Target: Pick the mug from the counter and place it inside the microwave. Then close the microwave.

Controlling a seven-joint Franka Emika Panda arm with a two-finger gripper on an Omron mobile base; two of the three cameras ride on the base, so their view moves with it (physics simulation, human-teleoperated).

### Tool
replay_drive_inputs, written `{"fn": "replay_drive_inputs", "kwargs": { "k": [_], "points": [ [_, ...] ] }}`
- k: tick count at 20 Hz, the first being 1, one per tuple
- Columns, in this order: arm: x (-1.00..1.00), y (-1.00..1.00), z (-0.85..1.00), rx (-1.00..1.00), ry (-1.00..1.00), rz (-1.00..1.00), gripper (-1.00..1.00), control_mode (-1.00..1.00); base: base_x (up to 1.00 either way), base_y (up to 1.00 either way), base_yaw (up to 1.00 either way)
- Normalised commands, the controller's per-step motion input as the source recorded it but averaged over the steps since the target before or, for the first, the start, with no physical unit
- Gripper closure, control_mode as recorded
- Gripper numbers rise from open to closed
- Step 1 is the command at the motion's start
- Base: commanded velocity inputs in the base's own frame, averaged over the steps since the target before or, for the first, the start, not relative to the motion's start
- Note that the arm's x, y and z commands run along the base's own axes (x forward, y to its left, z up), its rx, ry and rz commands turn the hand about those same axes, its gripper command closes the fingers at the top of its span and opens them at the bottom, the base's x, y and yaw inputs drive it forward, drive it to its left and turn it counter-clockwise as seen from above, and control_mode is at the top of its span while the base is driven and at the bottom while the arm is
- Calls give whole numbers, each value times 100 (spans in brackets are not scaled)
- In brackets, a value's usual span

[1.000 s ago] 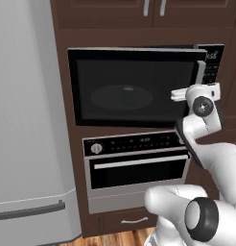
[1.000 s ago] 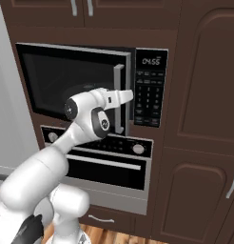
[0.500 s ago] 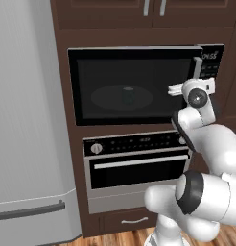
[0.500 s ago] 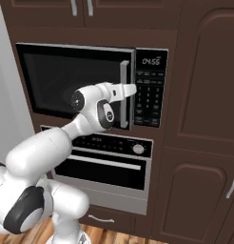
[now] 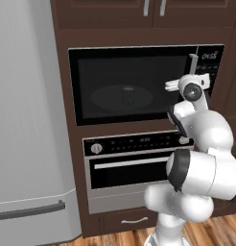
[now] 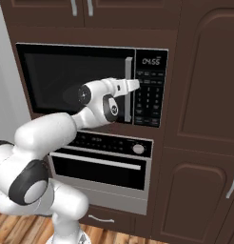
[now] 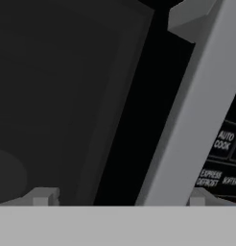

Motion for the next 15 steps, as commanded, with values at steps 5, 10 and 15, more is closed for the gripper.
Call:
{"fn": "replay_drive_inputs", "kwargs": {
  "k": [5,10,15],
  "points": [
    [51,-10,0,0,0,1,-100,-100,0,0,0],
    [19,-7,0,0,0,1,-100,-100,0,0,0],
    [0,0,0,0,0,0,-100,-100,0,0,0]
  ]
}}
